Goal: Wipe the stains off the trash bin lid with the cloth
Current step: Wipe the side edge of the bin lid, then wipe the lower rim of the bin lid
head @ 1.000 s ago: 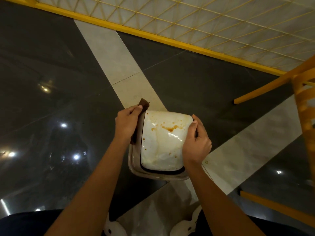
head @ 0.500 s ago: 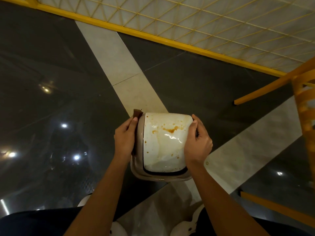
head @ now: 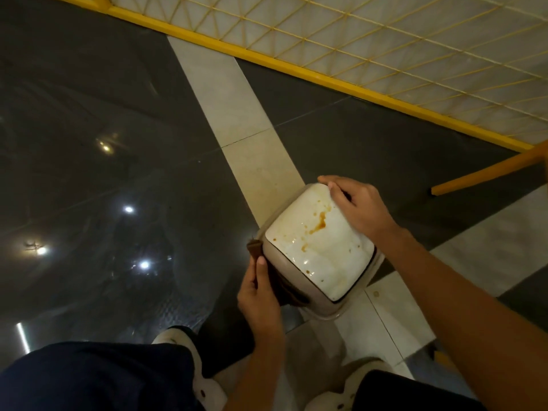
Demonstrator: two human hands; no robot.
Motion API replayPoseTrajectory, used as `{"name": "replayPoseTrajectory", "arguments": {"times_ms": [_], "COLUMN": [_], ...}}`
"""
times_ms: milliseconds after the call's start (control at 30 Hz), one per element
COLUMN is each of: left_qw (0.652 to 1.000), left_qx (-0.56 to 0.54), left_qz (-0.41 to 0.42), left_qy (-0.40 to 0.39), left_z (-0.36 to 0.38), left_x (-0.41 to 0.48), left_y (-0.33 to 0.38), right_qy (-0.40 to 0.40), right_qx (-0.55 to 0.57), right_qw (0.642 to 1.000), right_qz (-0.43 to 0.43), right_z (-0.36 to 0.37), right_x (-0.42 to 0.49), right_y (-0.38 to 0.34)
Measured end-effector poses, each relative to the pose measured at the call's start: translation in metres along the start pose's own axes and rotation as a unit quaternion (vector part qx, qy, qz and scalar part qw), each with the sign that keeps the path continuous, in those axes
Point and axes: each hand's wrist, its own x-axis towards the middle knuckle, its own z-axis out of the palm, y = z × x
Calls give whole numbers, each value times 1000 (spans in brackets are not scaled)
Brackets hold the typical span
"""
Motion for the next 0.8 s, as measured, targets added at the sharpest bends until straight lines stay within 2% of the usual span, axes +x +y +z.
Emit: {"name": "replayPoseTrajectory", "arguments": {"times_ms": [133, 200, 267, 300, 367, 433, 467, 567, 800], "left_qw": [998, 997, 993, 991, 987, 984, 983, 985, 997], "left_qx": [-15, -17, -13, -6, 3, -16, -30, -41, 20], "left_qz": [-38, -75, -115, -131, -159, -177, -182, -168, -51], "left_qy": [39, 21, -3, -10, -3, 14, 18, 16, -58], "left_z": [6, 7, 5, 3, -1, -6, -9, -18, 12], "left_x": [-31, -47, -57, -59, -57, -49, -44, -21, 8], "left_y": [-12, -16, -19, -19, -16, -11, -6, 5, 29], "right_qy": [-157, -214, -233, -208, -80, 65, 109, 141, 141], "right_qx": [-125, -190, -236, -245, -213, -146, -118, -108, -174], "right_qw": [977, 954, 937, 941, 969, 986, 987, 983, 975], "right_qz": [-67, -94, -105, -105, -97, -47, -13, 42, 10], "right_z": [-14, -20, -21, -19, -11, 0, 6, 27, 48], "right_x": [28, 33, 32, 28, 9, -18, -32, -66, -88], "right_y": [-11, -15, -19, -20, -23, -31, -35, -40, -25]}}
